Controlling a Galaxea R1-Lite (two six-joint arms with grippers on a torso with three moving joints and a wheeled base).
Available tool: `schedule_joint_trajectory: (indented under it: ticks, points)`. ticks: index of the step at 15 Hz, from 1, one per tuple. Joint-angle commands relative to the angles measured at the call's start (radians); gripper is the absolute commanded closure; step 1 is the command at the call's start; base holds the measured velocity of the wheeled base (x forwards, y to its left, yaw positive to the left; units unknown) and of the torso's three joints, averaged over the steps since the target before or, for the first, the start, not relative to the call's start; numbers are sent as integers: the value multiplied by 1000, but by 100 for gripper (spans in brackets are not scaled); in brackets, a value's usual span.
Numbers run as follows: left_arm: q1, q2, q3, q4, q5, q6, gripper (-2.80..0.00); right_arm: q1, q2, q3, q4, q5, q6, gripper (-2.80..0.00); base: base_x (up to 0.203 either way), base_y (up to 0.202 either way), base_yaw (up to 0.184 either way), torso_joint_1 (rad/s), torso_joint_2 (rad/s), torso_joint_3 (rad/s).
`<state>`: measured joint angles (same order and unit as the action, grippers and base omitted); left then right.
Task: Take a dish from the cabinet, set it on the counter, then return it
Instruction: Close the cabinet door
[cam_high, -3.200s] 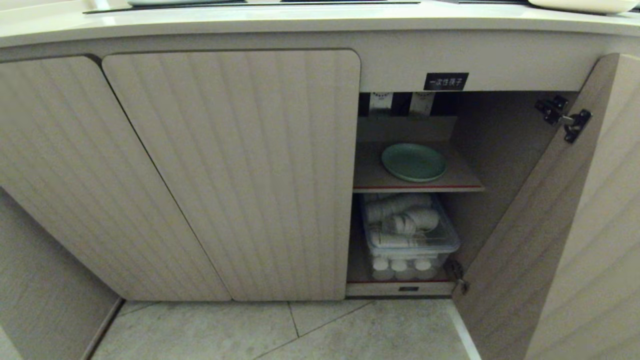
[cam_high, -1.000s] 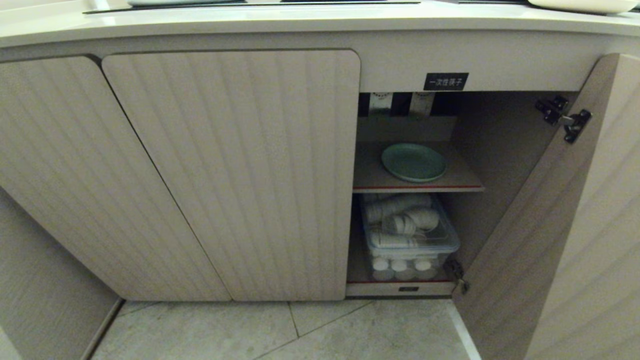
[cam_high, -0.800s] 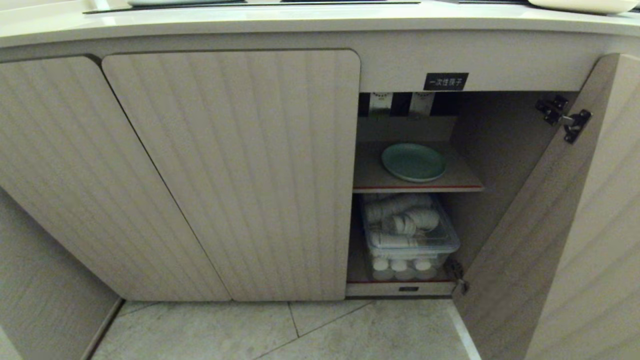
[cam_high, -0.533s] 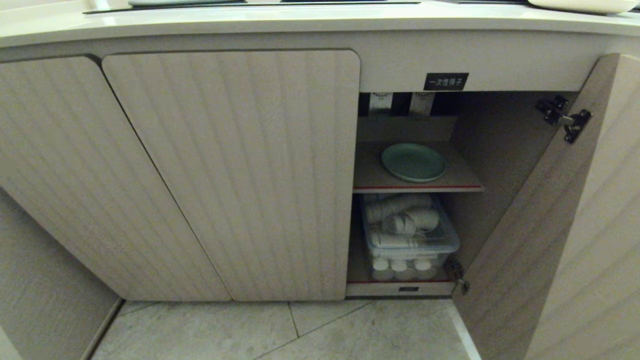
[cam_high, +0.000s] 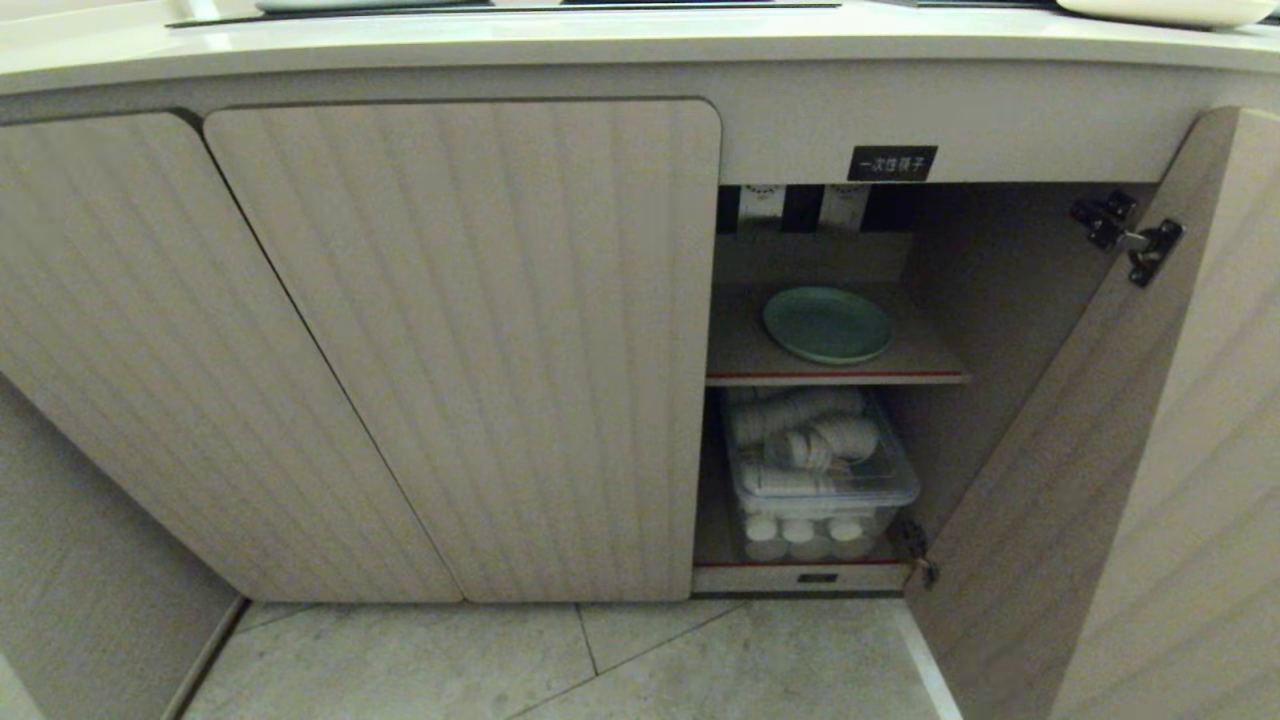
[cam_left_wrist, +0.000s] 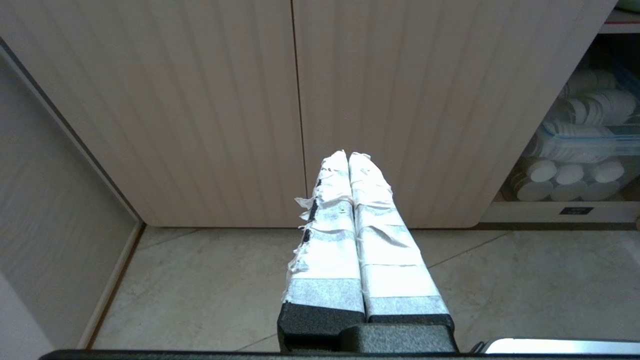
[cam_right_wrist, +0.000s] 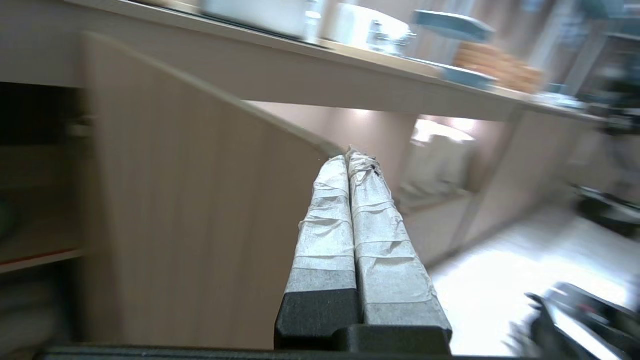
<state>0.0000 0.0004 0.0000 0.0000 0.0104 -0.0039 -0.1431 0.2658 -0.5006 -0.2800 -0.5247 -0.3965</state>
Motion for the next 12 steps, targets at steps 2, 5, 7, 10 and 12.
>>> schedule_joint_trajectory:
  ticks: [2, 5, 7, 10, 12]
  points:
    - [0, 0, 0, 0, 0, -1, 0, -126, 27, -22, -5, 1, 10, 0, 0, 0, 0, 0, 0, 0]
    - [0, 0, 0, 0, 0, -1, 0, -166, 23, -54, -11, 0, 8, 0, 0, 0, 0, 0, 0, 0]
    - [0, 0, 0, 0, 0, -1, 0, -207, 22, -57, -12, -1, 10, 0, 0, 0, 0, 0, 0, 0]
    - [0, 0, 0, 0, 0, -1, 0, -283, 30, -60, -16, -3, 12, 0, 0, 0, 0, 0, 0, 0]
    - [0, 0, 0, 0, 0, -1, 0, -329, 38, -68, -19, -3, 12, 0, 0, 0, 0, 0, 0, 0]
